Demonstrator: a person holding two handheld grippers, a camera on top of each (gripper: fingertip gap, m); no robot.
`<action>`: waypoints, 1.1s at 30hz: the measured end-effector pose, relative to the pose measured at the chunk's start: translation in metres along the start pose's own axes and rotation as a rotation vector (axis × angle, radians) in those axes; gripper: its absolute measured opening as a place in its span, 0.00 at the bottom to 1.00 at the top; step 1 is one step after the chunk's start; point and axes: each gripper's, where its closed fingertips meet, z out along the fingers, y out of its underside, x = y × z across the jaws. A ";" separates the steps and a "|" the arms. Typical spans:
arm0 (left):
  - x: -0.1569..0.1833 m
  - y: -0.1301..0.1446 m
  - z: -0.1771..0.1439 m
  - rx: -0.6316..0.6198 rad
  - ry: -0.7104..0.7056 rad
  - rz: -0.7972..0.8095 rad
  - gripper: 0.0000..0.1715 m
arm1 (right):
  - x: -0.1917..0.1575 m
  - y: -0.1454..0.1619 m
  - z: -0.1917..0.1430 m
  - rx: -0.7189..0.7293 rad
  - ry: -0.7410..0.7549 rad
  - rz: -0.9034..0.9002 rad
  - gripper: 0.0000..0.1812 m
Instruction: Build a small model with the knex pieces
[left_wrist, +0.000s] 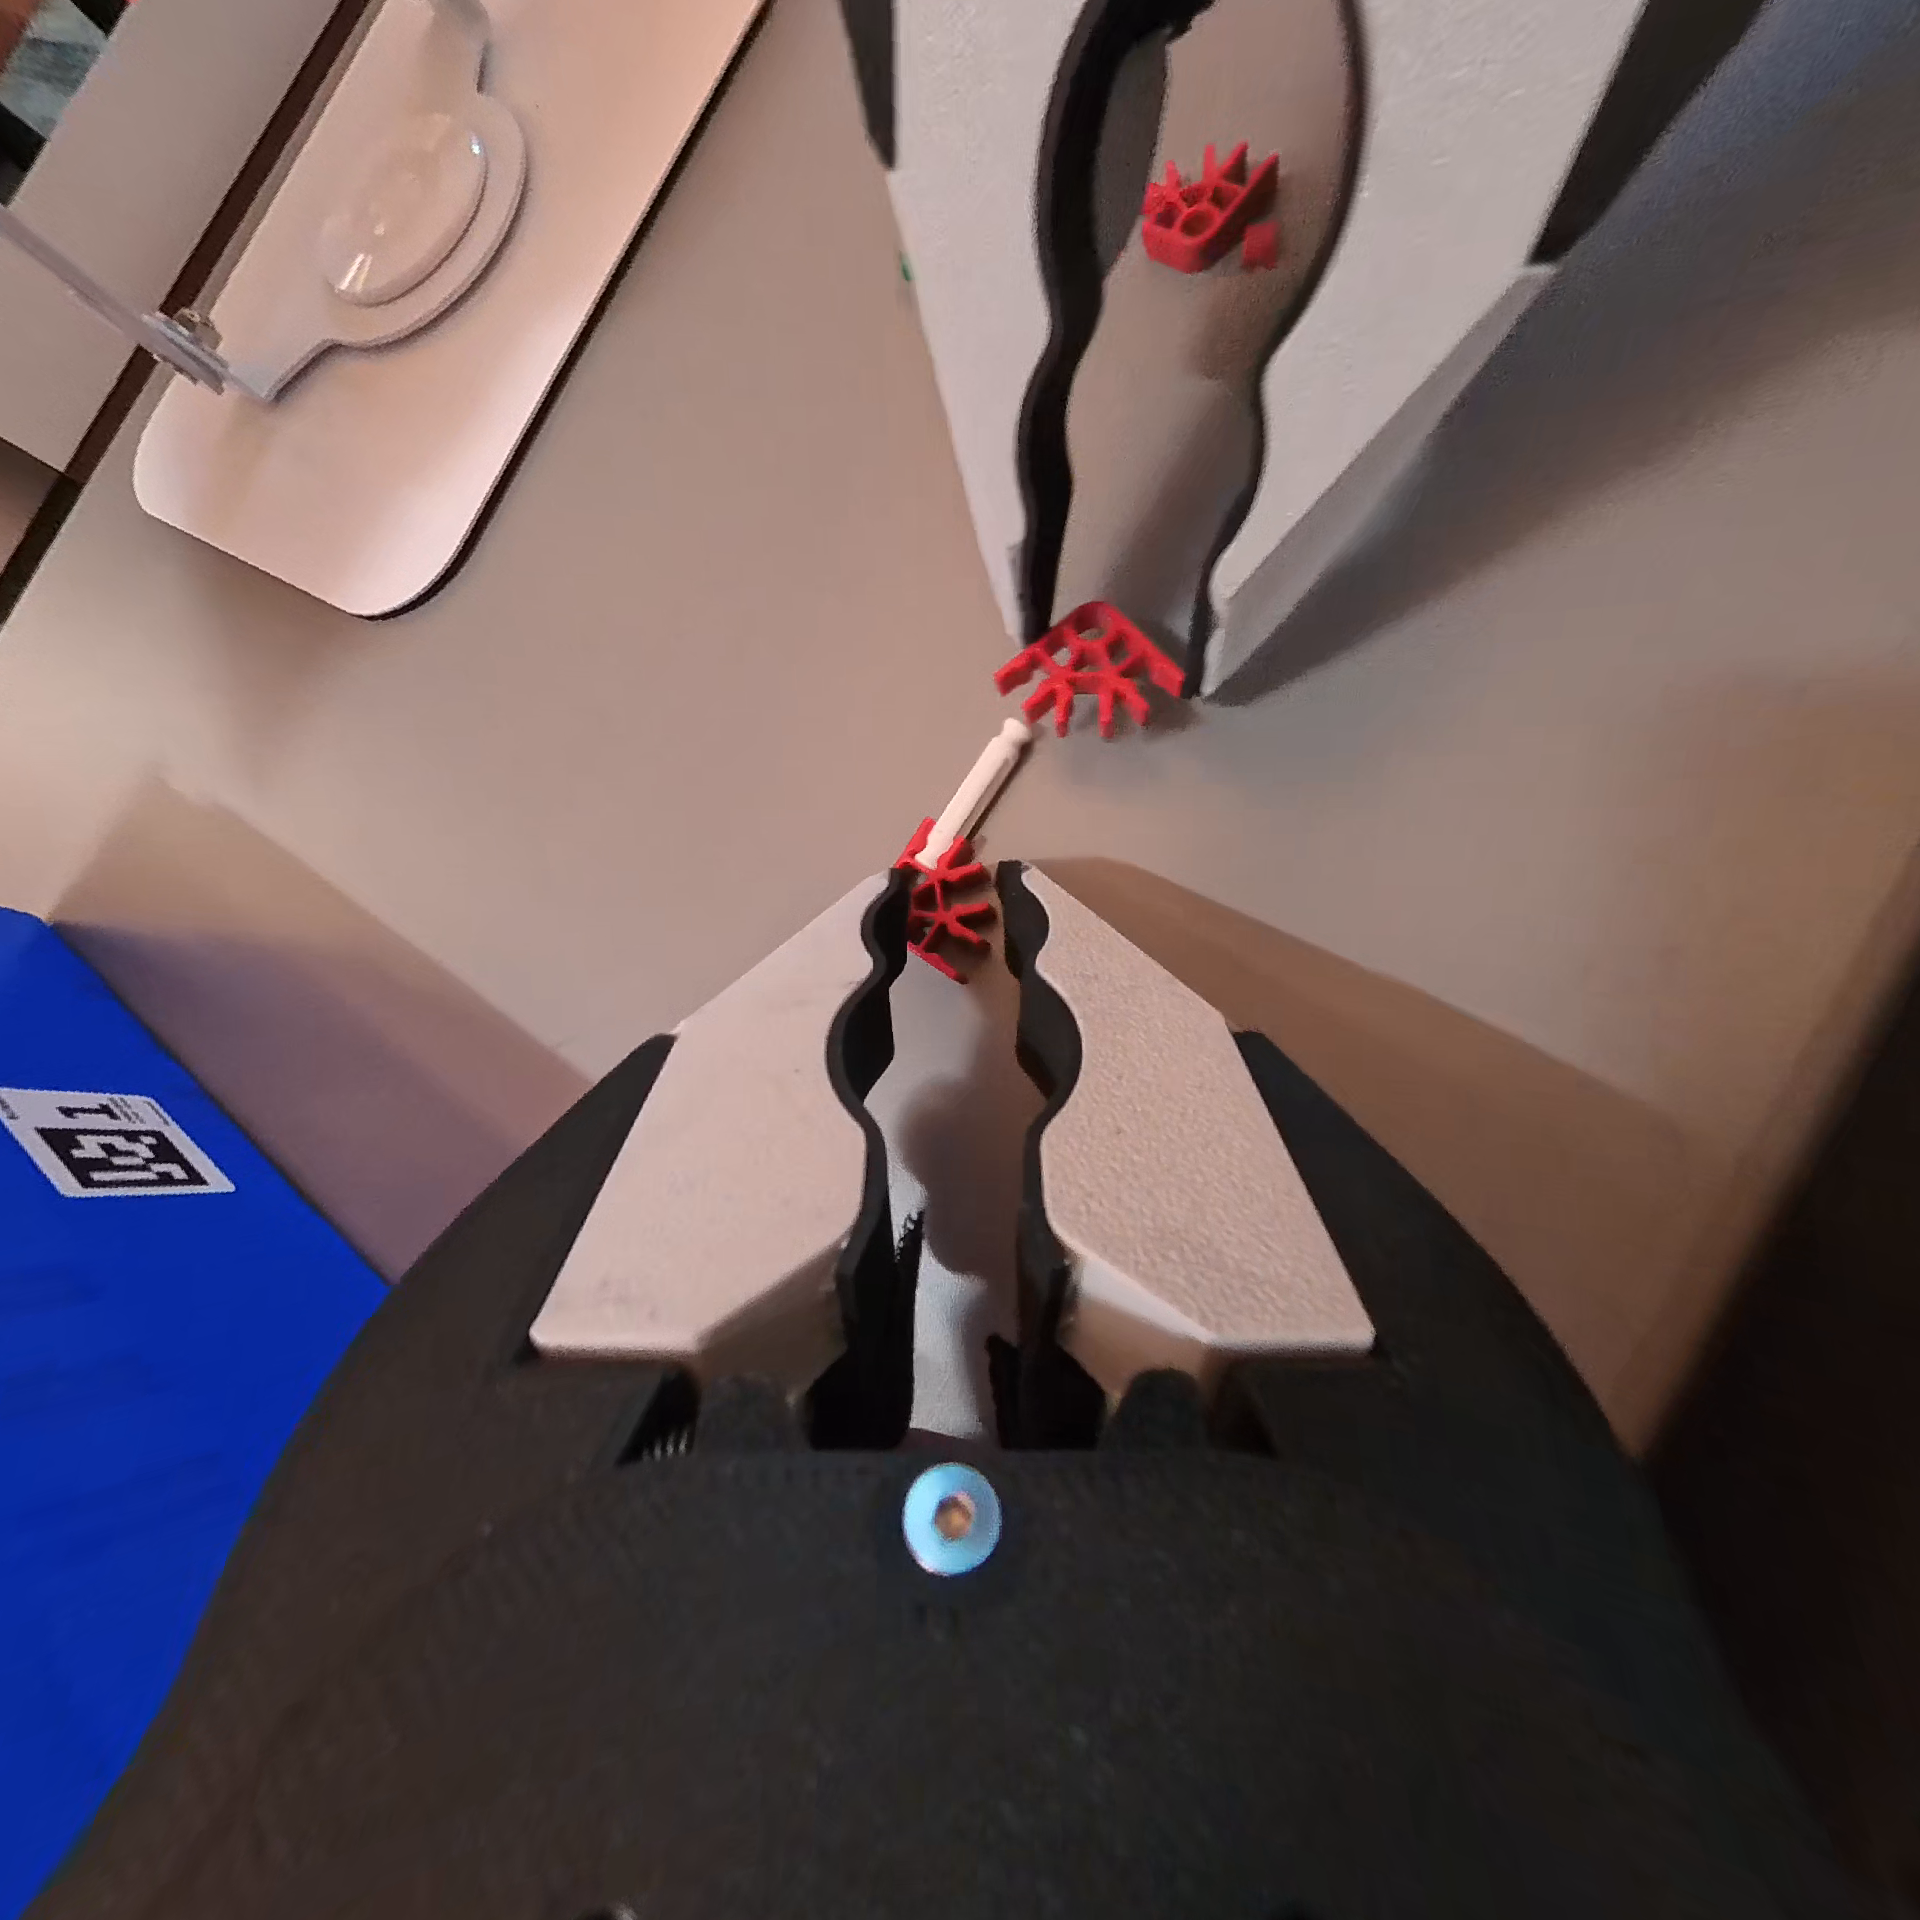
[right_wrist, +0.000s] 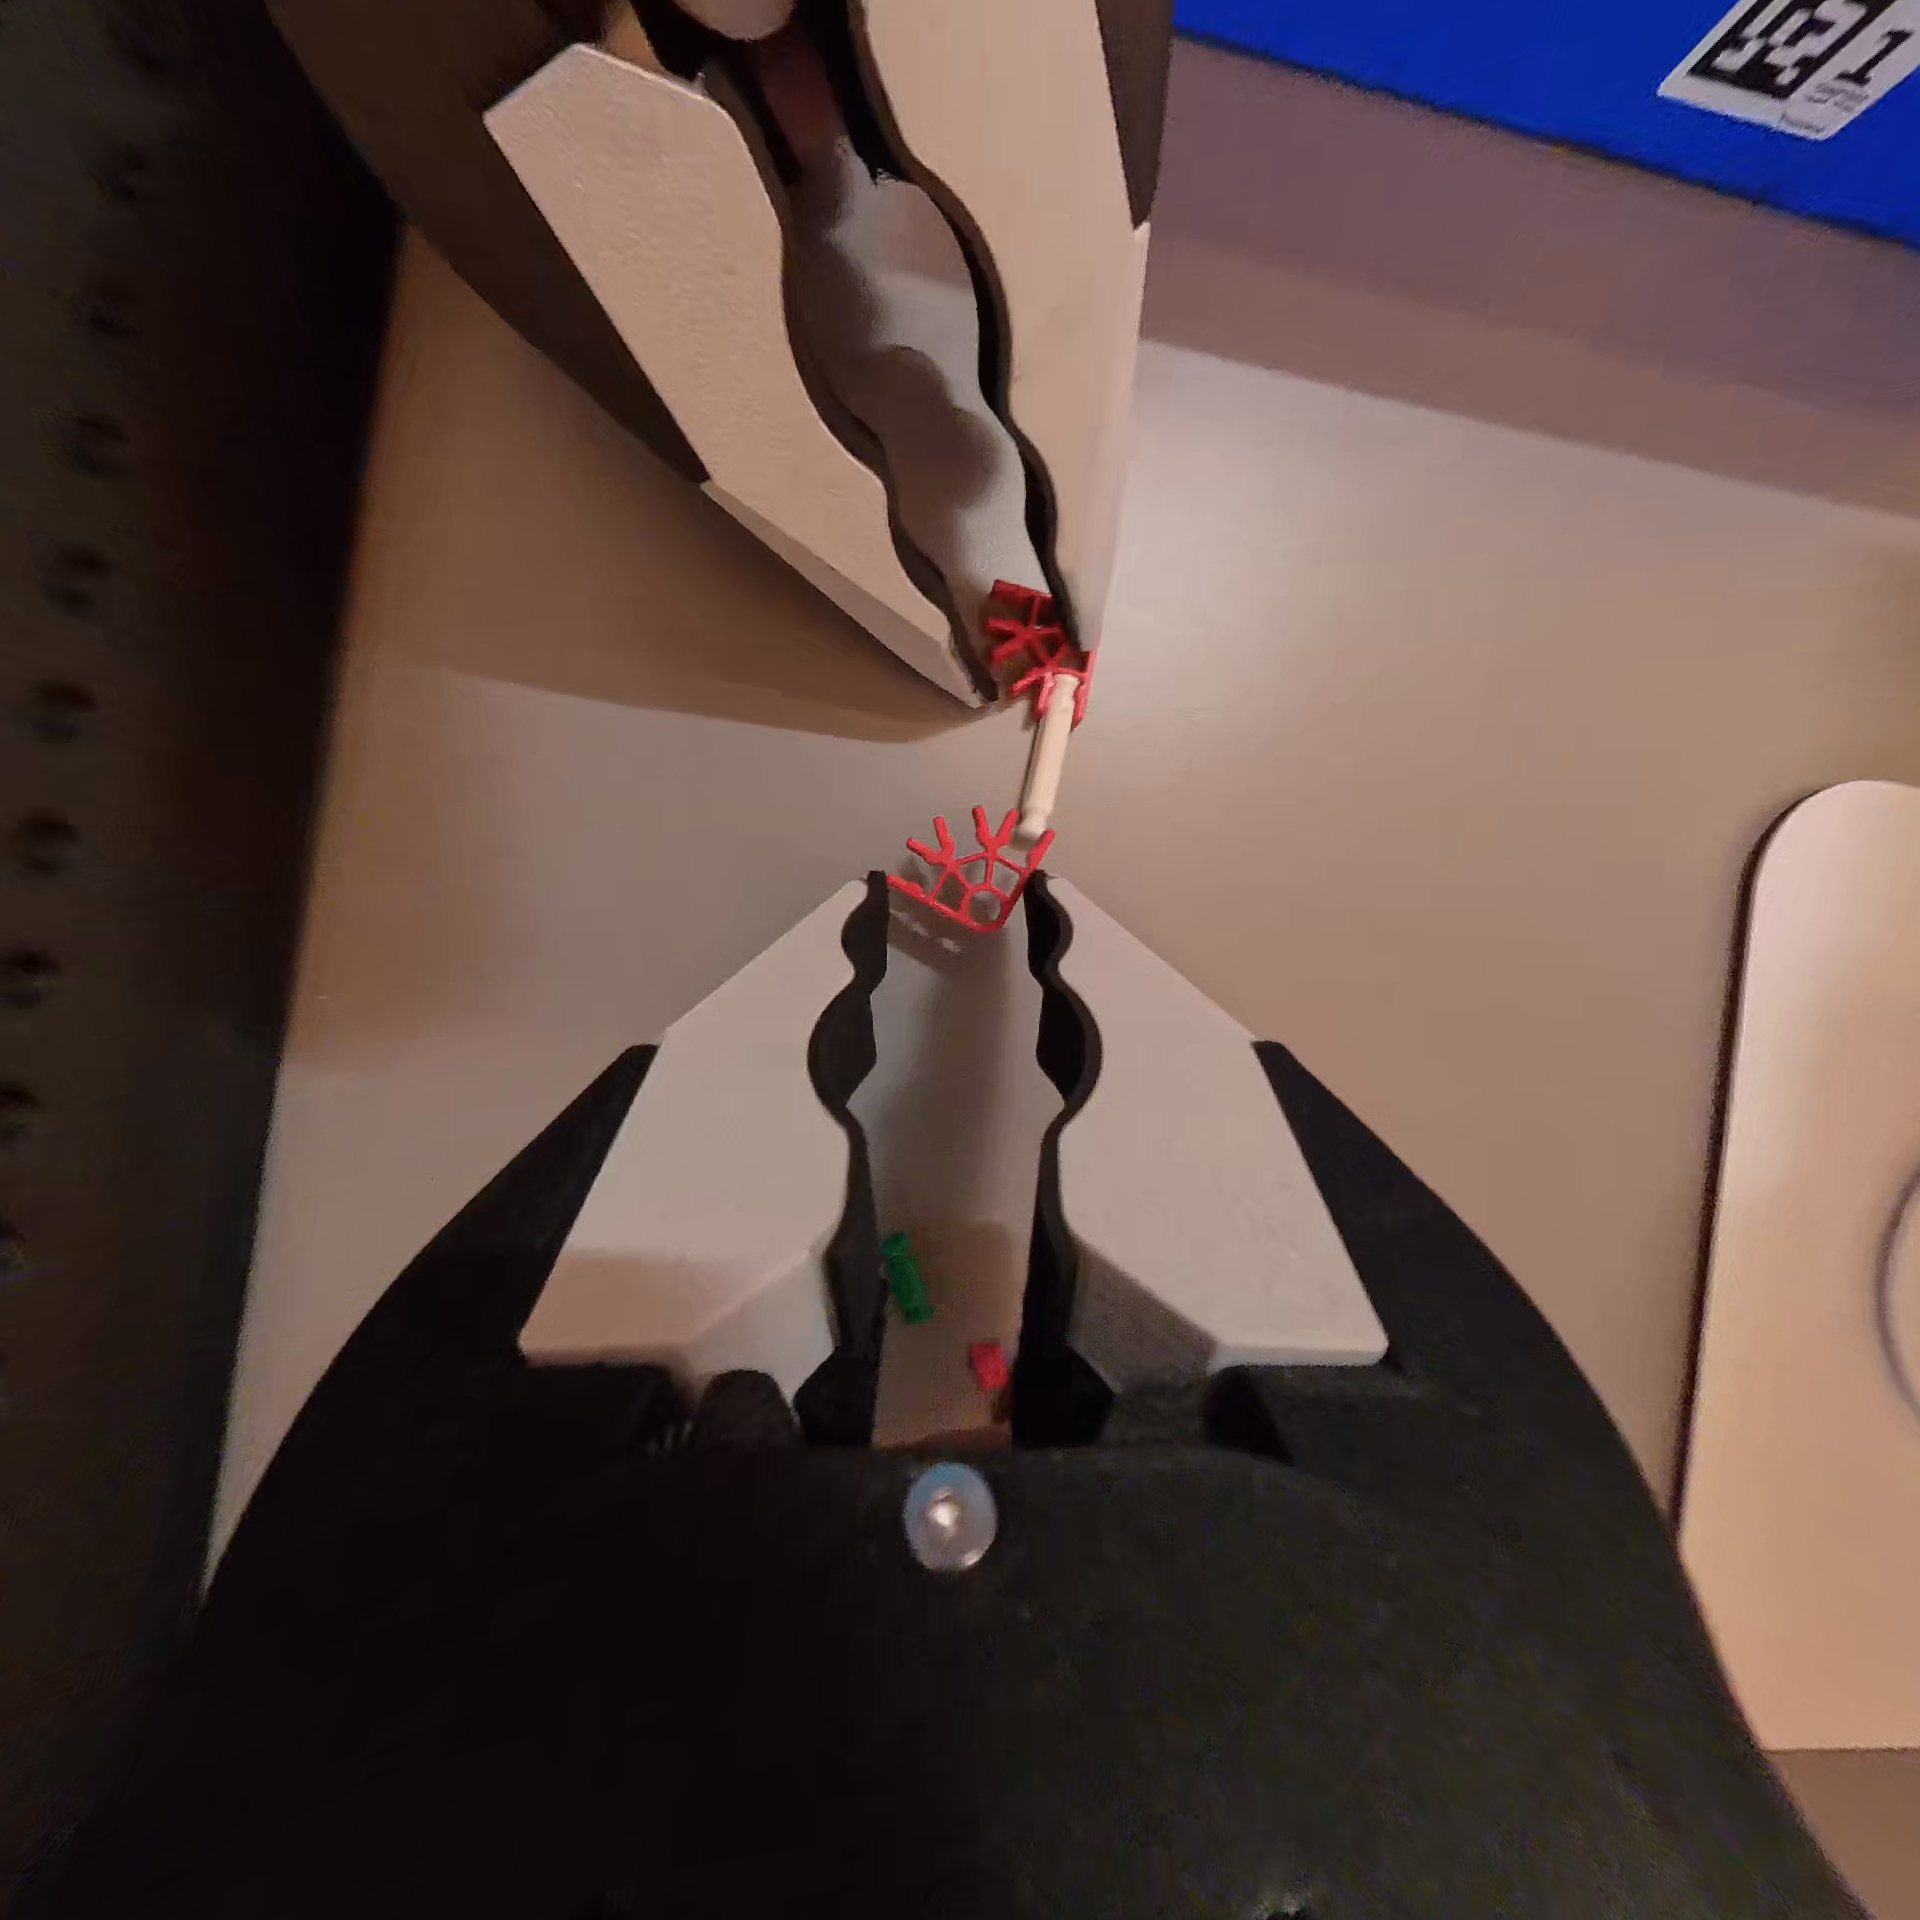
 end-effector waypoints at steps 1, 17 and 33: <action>0.000 0.000 0.000 0.001 0.000 0.006 0.09 | 0.001 0.001 0.001 -0.006 -0.008 -0.009 0.13; 0.002 -0.004 0.003 0.014 0.009 0.021 0.08 | 0.003 0.007 0.006 -0.029 -0.044 -0.077 0.13; 0.002 -0.006 0.005 0.017 0.003 0.028 0.08 | 0.006 0.006 0.005 -0.091 -0.098 -0.163 0.13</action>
